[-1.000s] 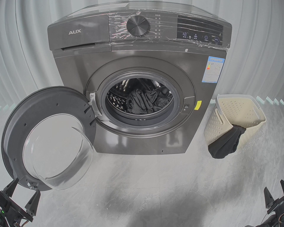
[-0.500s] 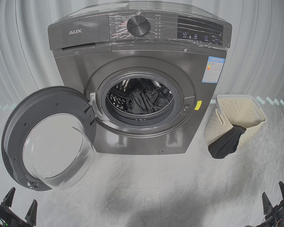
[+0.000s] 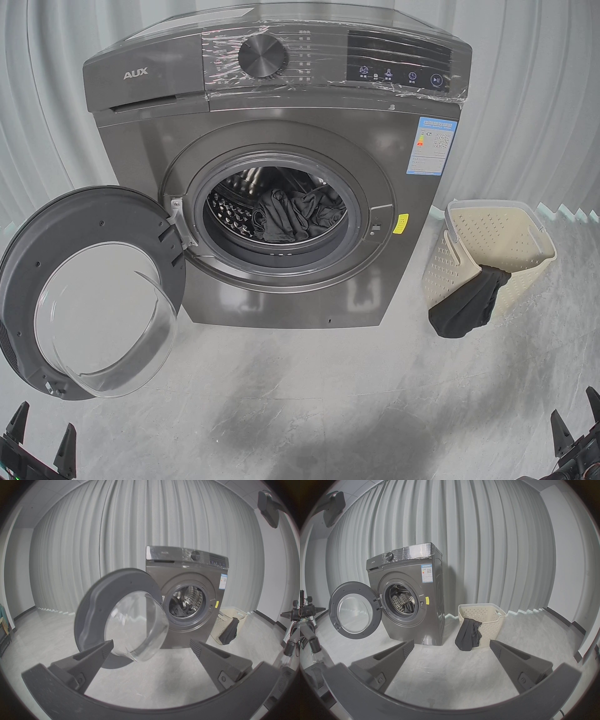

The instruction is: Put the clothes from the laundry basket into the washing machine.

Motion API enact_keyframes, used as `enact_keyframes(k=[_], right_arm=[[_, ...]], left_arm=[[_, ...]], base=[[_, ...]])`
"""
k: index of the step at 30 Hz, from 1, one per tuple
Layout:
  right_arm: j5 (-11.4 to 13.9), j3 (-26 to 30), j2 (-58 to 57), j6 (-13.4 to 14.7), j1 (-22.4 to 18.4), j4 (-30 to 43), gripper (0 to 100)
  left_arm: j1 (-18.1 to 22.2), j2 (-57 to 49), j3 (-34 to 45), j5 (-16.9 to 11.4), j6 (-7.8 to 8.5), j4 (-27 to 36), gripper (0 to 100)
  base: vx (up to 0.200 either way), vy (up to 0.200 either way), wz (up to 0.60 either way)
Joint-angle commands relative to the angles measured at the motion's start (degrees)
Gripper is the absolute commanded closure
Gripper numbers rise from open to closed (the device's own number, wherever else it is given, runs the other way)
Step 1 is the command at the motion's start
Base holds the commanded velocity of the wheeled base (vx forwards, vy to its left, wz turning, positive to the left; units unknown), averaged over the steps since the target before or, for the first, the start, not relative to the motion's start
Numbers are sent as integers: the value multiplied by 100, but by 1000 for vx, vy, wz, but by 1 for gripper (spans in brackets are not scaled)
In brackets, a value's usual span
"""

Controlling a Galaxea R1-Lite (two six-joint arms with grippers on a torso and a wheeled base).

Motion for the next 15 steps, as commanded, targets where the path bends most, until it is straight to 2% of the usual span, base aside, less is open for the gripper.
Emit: enact_keyframes(k=[1,9,15], right_arm=[[70,22,-66,-19,2,2,0],[53,84,-66,-19,-7,-192,0],[53,92,-66,-10,2,-192,0]], left_arm=[[-21,-93,84,-162,-74,209,0],[-21,-93,101,-162,-48,130,0],[-21,-93,101,-170,-57,121,0]], base=[[0,-200,0],[0,-200,0],[0,0,0]])
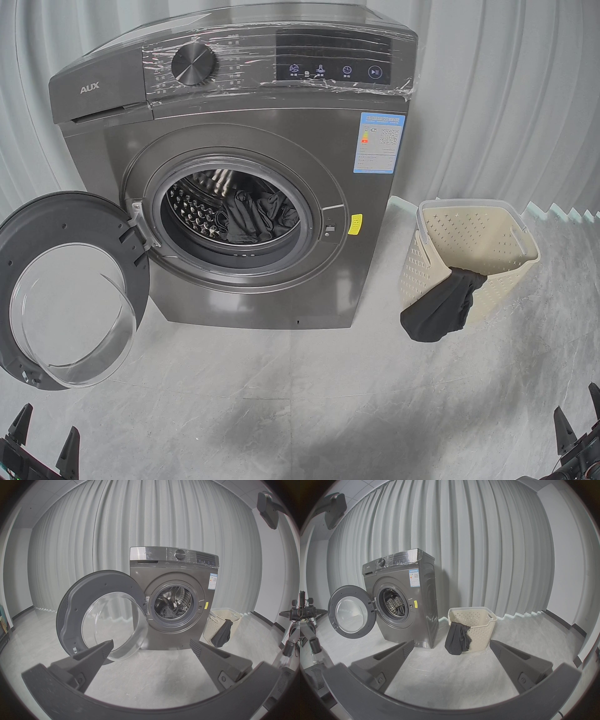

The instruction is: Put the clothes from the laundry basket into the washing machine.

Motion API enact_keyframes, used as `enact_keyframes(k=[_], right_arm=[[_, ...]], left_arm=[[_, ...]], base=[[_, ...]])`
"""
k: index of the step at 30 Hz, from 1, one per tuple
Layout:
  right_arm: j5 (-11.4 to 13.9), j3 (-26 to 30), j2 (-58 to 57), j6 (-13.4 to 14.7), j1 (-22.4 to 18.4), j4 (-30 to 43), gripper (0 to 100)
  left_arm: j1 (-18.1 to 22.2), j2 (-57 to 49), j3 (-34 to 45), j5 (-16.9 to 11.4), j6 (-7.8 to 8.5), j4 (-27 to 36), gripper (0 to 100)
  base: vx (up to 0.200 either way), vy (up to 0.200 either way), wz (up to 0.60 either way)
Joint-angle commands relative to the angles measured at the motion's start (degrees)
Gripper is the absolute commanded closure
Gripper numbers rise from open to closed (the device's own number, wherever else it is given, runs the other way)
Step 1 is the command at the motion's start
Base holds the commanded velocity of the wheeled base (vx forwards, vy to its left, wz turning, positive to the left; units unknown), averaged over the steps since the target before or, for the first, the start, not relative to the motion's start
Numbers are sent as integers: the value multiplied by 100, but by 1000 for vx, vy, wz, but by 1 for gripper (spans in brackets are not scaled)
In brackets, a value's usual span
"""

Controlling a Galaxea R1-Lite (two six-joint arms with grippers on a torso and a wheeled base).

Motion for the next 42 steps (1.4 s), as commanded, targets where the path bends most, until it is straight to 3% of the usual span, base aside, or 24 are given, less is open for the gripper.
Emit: enact_keyframes(k=[1,36,42], right_arm=[[4,92,-68,-6,0,-3,0],[4,92,-68,-6,0,-3,0],[4,92,-68,3,0,-3,0]], left_arm=[[0,-66,101,2,-6,-1,0],[-9,-66,101,10,-67,-1,0],[-9,-66,92,2,-76,-1,0]], base=[[0,0,0],[0,-189,0],[0,0,0]])
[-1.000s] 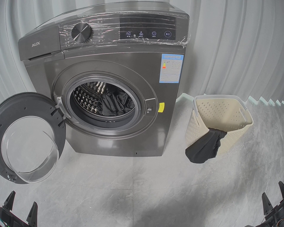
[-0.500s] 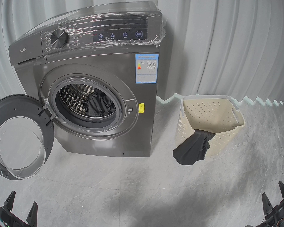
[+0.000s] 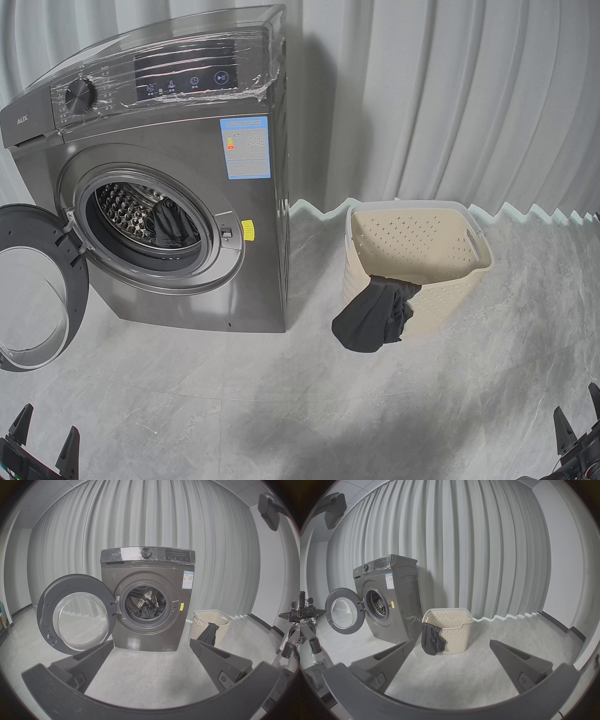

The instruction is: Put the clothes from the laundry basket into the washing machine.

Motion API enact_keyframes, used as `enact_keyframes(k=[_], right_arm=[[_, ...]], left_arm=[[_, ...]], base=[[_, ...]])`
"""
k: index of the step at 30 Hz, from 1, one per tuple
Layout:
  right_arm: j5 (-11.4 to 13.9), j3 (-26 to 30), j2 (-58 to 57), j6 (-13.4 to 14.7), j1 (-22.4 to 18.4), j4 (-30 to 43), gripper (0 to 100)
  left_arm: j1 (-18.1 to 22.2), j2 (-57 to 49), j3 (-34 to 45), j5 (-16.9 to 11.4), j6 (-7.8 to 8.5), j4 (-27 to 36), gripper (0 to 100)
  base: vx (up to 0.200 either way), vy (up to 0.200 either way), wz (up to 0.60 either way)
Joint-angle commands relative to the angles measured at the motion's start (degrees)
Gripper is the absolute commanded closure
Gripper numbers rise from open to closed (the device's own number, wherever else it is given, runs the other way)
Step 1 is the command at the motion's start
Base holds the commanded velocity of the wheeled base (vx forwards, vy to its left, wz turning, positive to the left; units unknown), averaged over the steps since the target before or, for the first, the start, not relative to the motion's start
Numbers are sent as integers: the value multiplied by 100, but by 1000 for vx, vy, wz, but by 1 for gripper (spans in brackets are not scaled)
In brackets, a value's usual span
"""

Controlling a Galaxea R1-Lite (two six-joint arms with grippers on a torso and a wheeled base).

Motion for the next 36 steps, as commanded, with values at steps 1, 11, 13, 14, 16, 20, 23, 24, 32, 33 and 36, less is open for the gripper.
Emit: enact_keyframes(k=[1,11,13,14,16,20,23,24,32,33,36], right_arm=[[4,92,-82,-2,2,-3,0],[4,92,-82,-11,2,-3,0],[4,92,-82,-2,2,-3,0],[4,92,-82,-11,2,-3,0],[4,92,-82,-2,2,-3,0],[4,84,-82,-2,2,-3,0],[4,92,-82,-2,2,-3,0],[4,92,-82,-2,2,-3,0],[-49,92,-82,16,2,-3,0],[-49,92,-82,16,2,-3,0],[-49,92,-82,7,-16,-3,0]], left_arm=[[1,-79,92,-1,-4,4,0],[1,-79,92,8,-4,4,0],[1,-79,92,-1,-4,4,0],[1,-79,92,8,-4,4,0],[1,-79,92,-1,-4,4,0],[1,-79,92,8,-4,-5,0],[1,-79,92,8,-4,-5,0],[1,-79,92,8,-4,-5,0],[1,-79,92,8,-4,-5,0],[1,-79,92,8,-4,-5,0],[1,-79,92,8,-4,-5,0]], base=[[0,0,0],[80,0,0],[100,0,0],[0,0,0],[0,0,0],[0,0,0],[0,-133,0],[0,-200,0],[0,-200,0],[0,-200,0],[0,-200,0]])
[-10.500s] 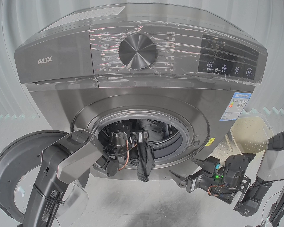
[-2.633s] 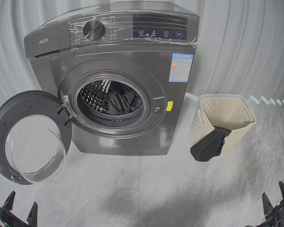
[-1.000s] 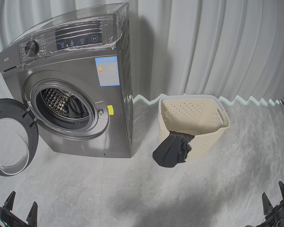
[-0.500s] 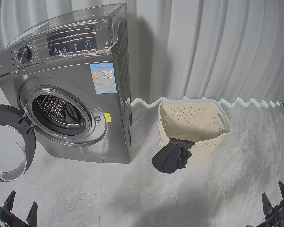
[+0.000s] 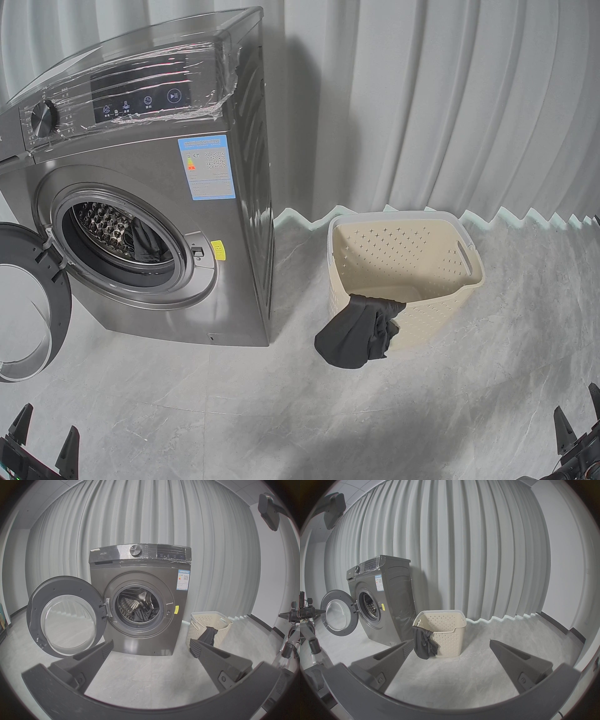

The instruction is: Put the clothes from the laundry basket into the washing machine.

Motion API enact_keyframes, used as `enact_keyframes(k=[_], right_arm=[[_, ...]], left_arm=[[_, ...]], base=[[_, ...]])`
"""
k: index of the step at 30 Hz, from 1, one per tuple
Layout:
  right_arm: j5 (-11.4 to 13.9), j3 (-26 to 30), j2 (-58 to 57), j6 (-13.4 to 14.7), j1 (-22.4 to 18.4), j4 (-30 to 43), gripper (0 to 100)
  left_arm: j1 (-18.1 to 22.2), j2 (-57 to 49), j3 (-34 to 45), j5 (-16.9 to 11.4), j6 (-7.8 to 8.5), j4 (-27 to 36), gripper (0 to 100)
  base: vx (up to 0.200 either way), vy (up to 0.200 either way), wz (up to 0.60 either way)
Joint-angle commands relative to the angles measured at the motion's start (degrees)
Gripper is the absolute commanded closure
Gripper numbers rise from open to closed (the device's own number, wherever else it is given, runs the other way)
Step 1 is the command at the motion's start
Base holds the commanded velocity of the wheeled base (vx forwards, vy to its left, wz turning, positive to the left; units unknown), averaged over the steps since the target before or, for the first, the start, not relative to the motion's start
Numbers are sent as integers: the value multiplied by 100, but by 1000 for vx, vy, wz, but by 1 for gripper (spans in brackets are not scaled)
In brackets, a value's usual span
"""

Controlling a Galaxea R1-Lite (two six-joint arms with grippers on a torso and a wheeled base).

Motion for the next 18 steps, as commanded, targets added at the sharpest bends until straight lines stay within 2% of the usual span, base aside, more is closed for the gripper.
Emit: enact_keyframes(k=[1,3,12,18], right_arm=[[0,92,-88,-9,-16,0,0],[0,92,-88,0,-16,0,0],[44,92,-88,0,-16,0,0],[62,-22,-88,-18,-16,-194,0]], left_arm=[[1,-85,92,2,-2,9,0],[1,-85,92,2,-2,9,0],[1,-85,92,-7,-10,9,0],[-8,-85,92,2,-2,9,0]], base=[[0,-200,0],[0,-200,0],[0,0,0],[200,0,0]])
